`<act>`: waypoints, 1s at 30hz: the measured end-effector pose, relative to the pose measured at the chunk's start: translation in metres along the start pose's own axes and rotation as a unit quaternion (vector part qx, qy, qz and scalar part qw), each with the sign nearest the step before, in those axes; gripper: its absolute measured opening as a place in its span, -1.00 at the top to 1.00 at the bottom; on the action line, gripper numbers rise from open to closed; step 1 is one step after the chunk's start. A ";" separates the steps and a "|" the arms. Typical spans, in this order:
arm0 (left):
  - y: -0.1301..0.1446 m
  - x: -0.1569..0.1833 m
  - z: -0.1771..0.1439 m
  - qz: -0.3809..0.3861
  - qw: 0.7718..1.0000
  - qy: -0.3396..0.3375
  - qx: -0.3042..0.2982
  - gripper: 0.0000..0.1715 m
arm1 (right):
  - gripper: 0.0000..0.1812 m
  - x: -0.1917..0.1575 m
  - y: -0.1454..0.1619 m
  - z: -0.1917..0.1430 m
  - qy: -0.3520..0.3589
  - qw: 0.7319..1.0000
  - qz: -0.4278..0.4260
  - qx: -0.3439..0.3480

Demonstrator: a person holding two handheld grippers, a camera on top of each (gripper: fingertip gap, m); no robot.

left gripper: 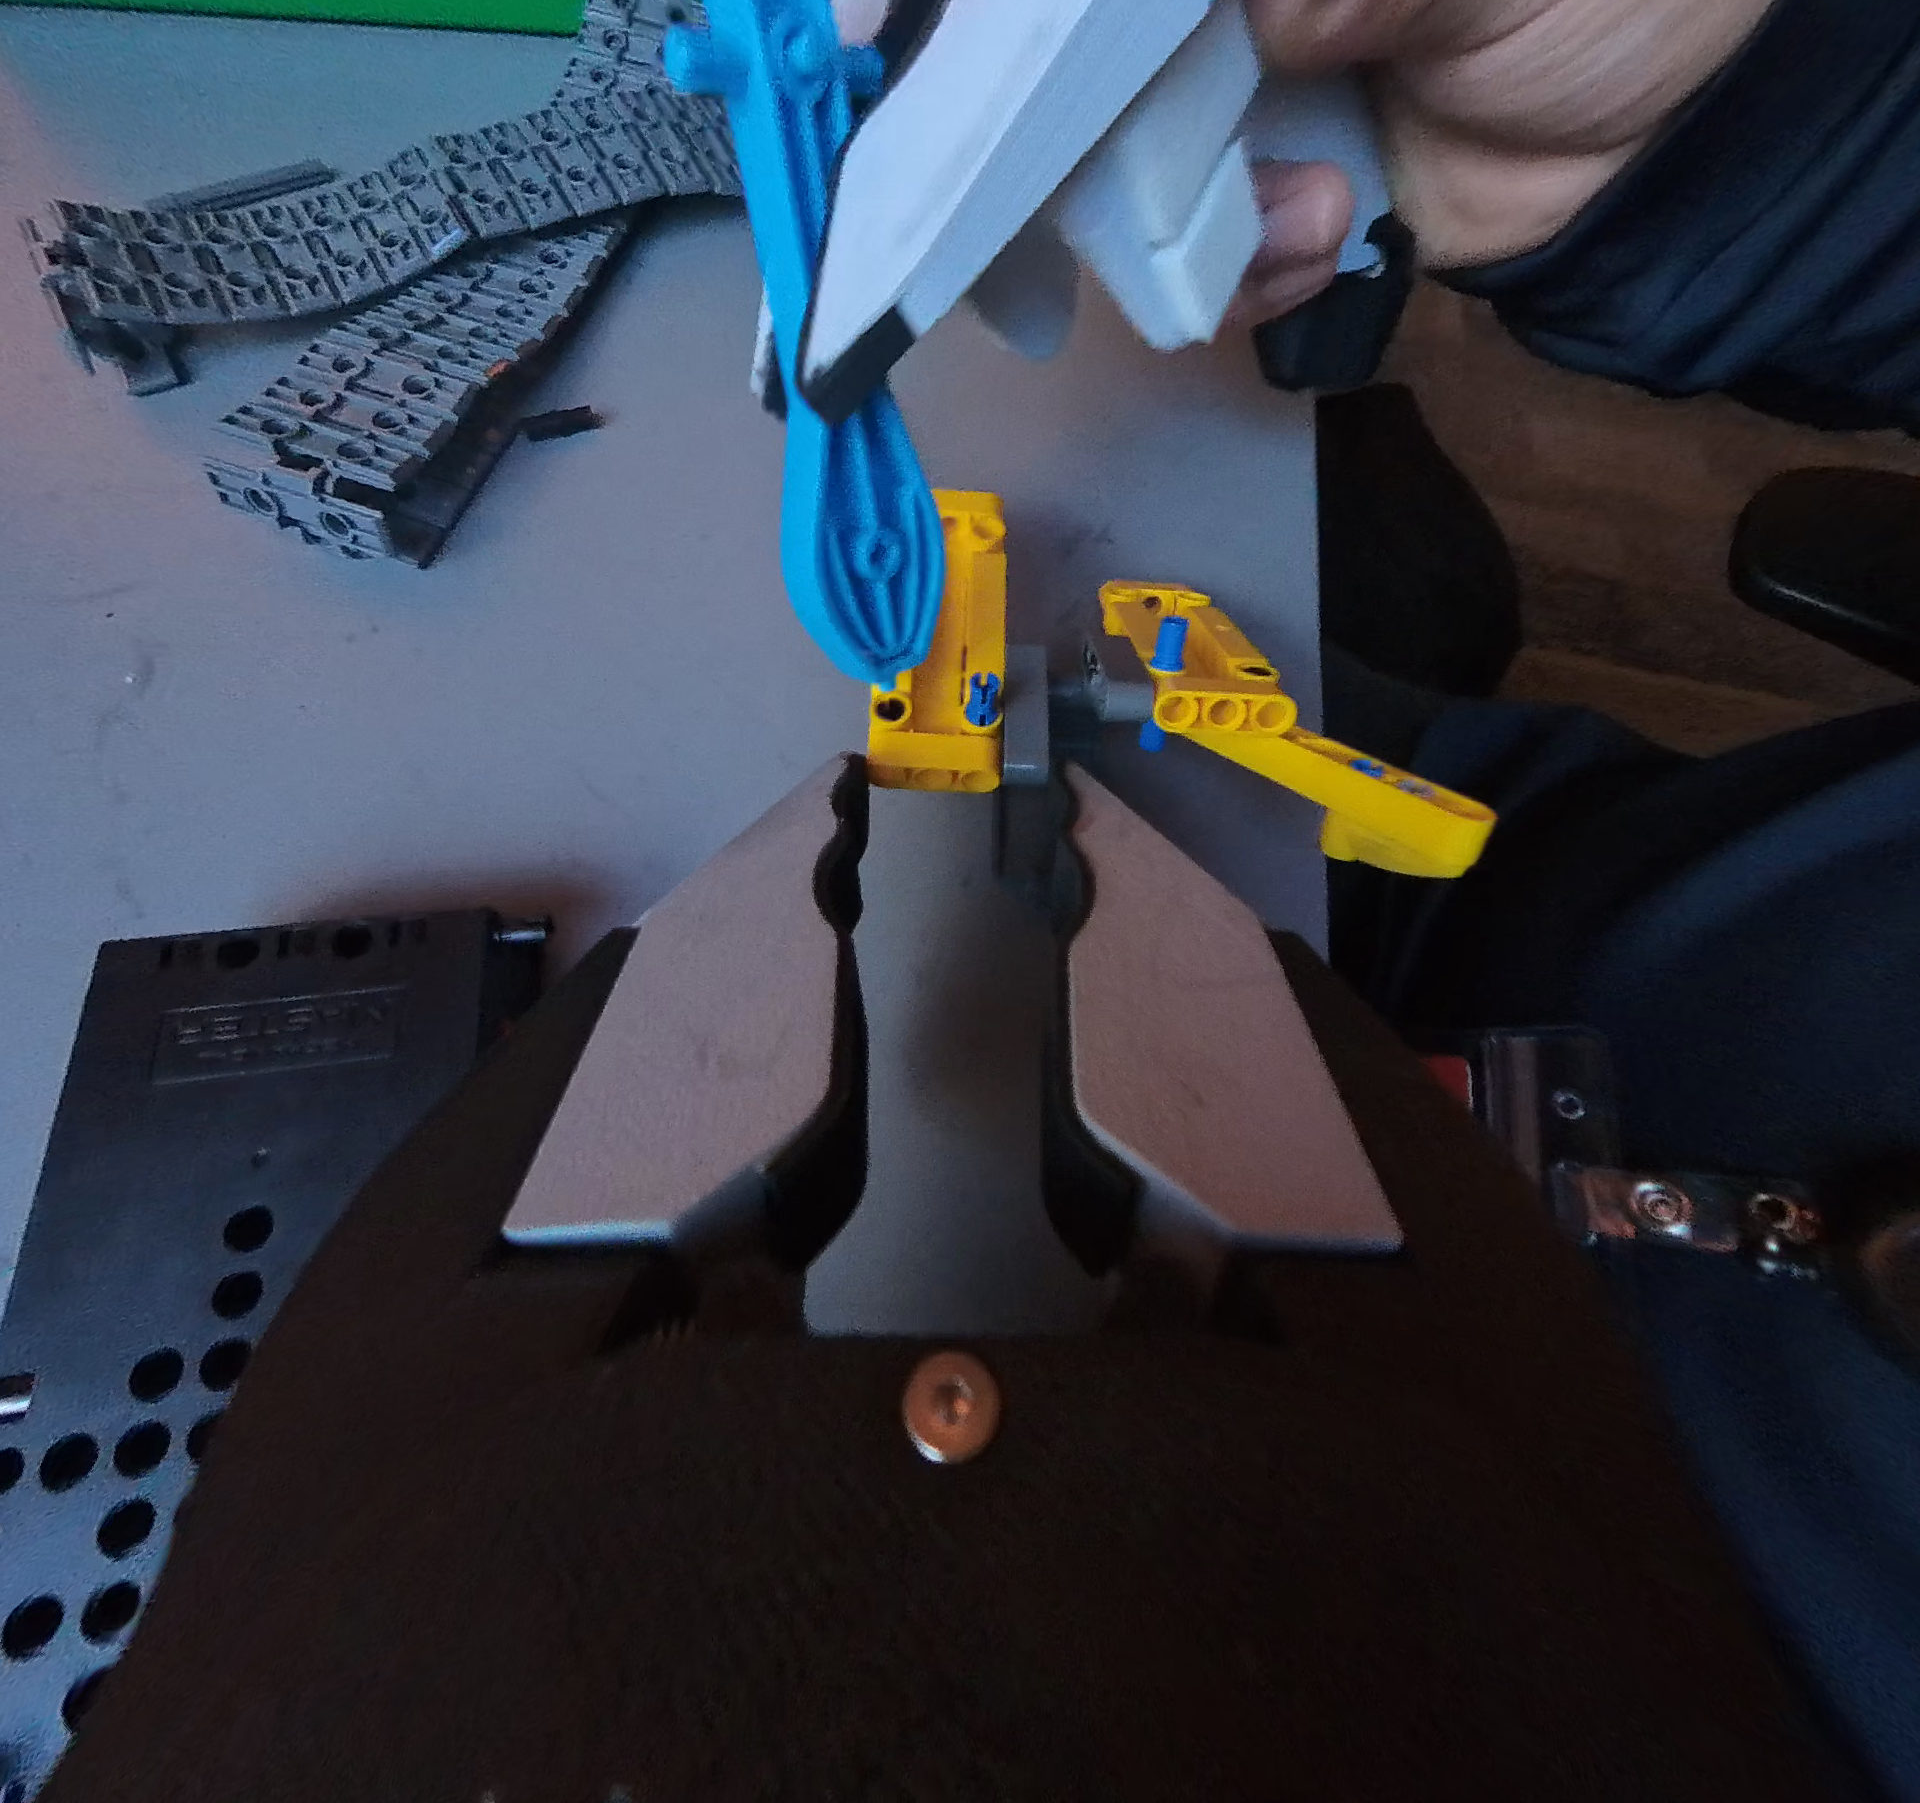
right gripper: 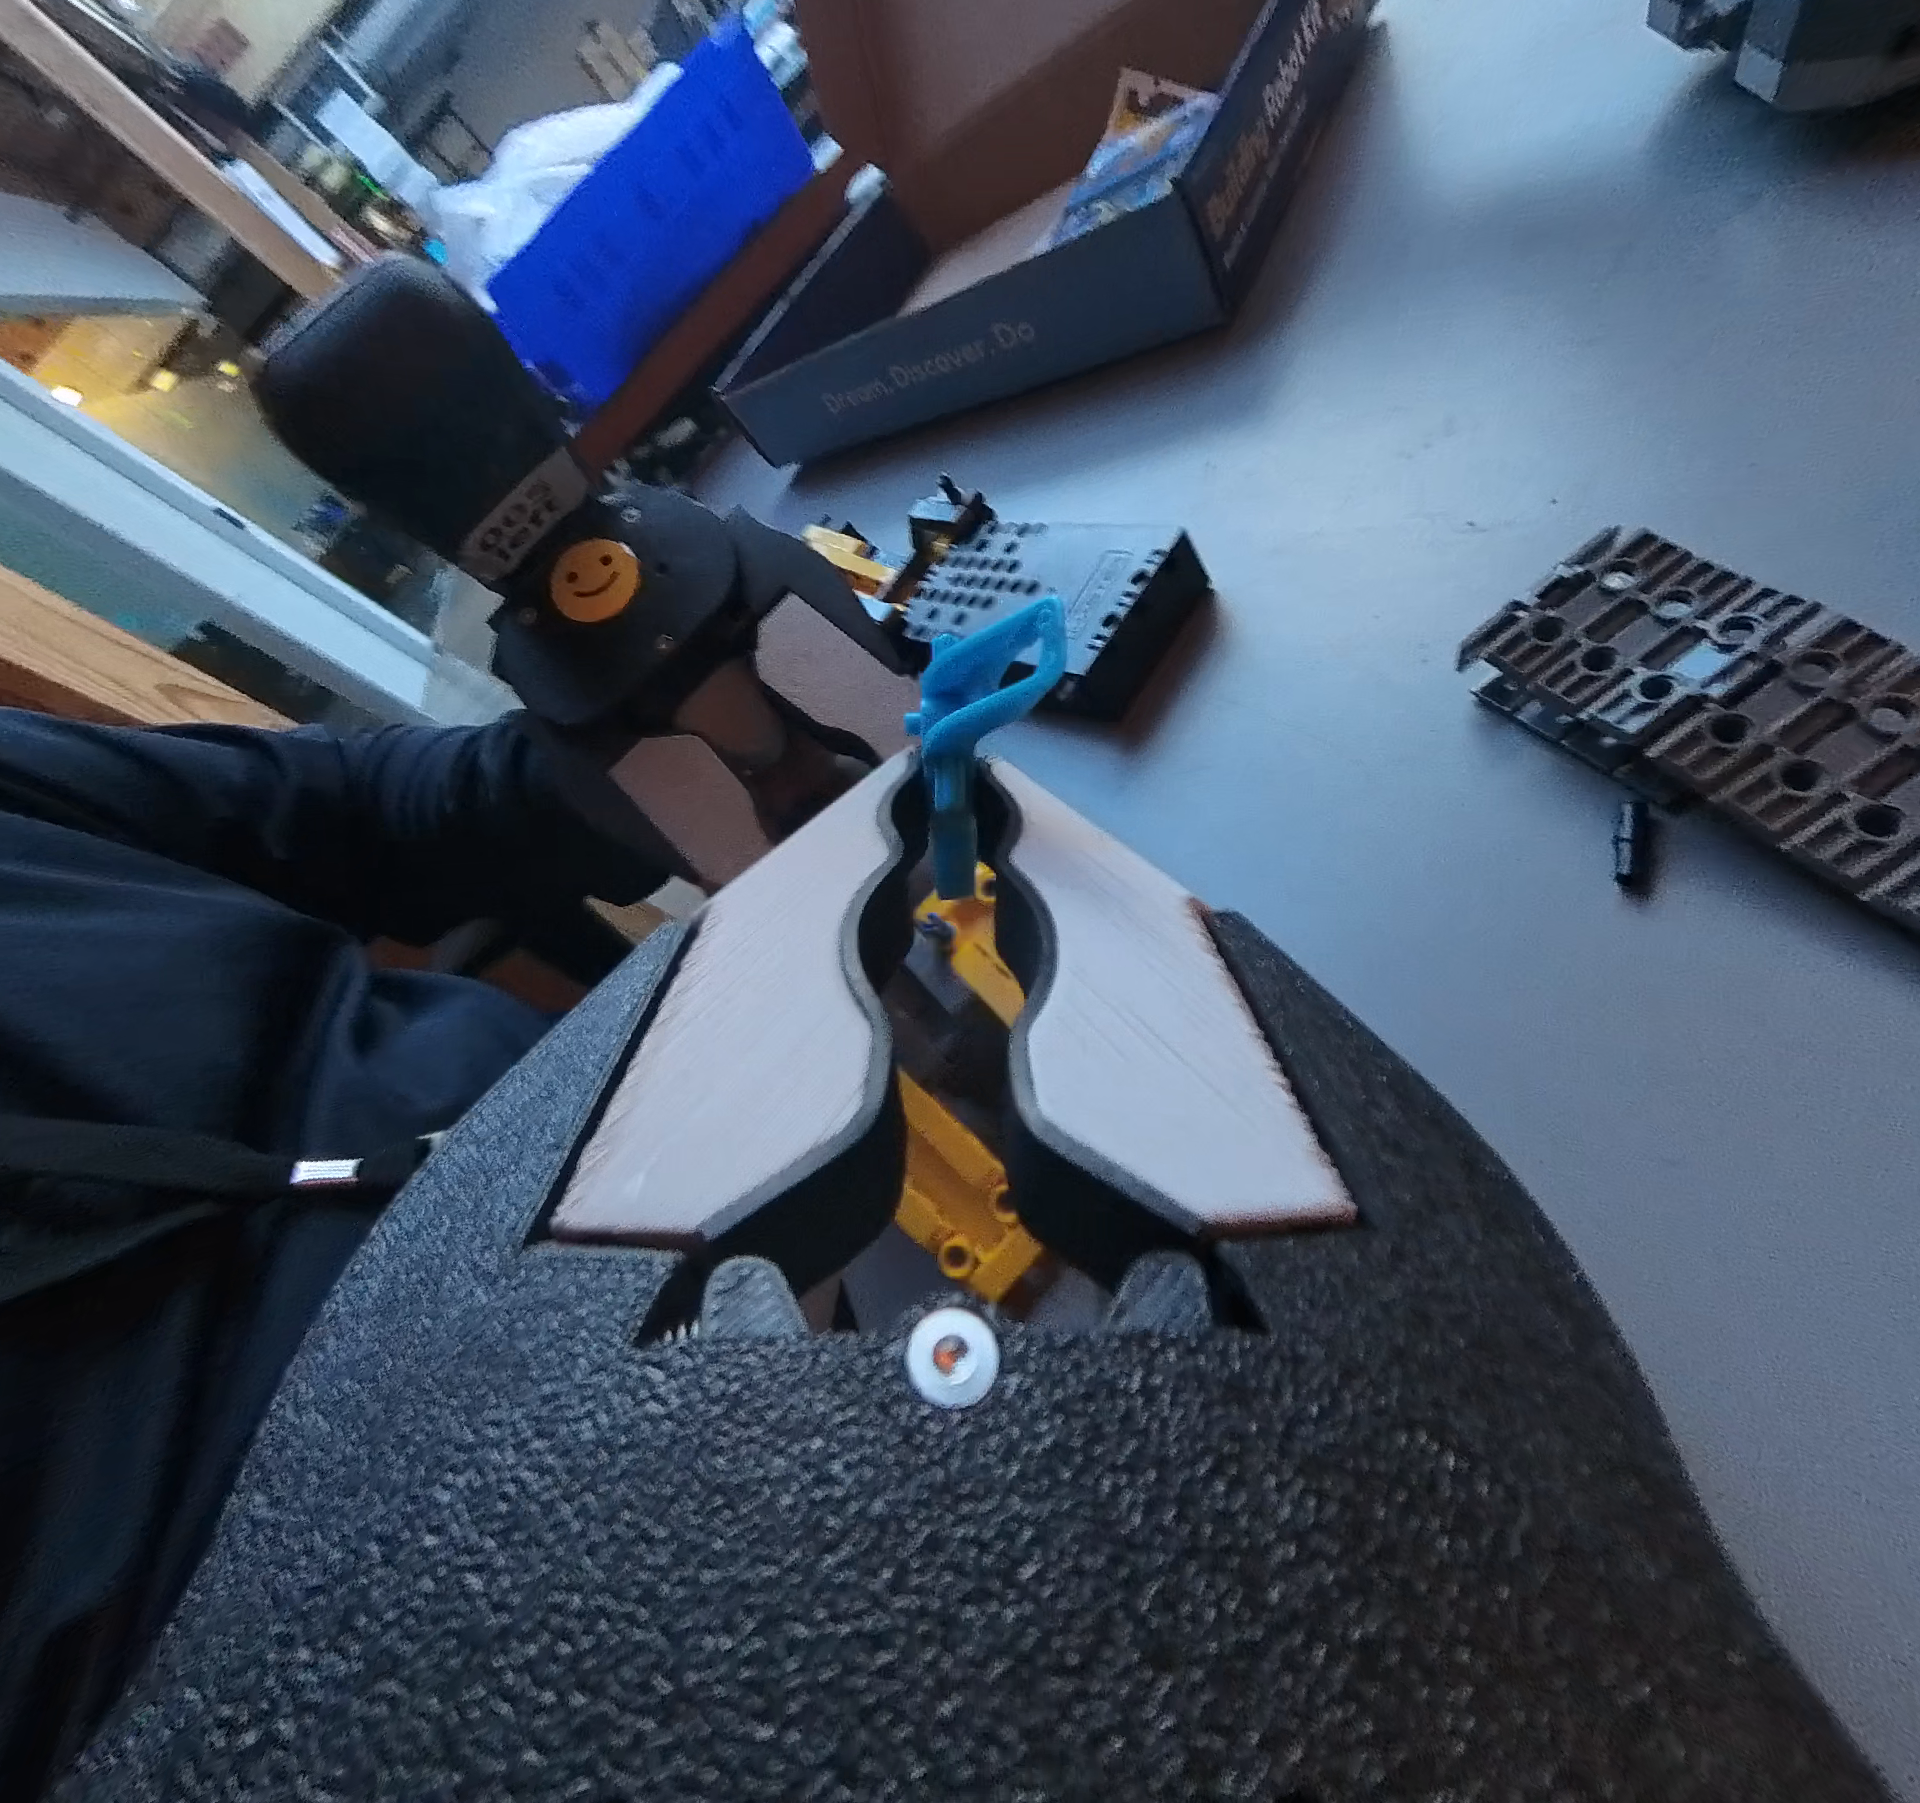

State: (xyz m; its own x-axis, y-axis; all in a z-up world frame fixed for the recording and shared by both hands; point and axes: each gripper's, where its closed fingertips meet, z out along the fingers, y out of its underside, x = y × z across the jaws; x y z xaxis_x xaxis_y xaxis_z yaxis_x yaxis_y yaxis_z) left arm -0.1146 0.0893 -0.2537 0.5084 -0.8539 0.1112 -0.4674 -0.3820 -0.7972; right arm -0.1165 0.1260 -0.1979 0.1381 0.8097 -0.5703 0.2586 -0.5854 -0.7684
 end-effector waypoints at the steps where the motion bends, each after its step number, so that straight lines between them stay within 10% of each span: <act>1: 0.000 0.000 0.000 -0.003 1.000 0.004 0.000 0.62 | 0.96 0.005 0.002 0.001 0.010 1.000 0.000 -0.008; 30: 0.004 0.001 0.014 0.039 0.999 0.005 -0.035 0.64 | 0.95 0.004 0.019 0.010 0.051 0.977 -0.144 -0.149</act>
State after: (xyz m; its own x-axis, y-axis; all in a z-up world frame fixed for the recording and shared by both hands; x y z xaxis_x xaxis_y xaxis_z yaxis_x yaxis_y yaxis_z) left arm -0.1052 0.0917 -0.2647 0.4609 -0.8856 0.0572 -0.5546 -0.3377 -0.7605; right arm -0.1202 0.1180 -0.2177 0.1099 0.9478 -0.2994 0.5658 -0.3073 -0.7652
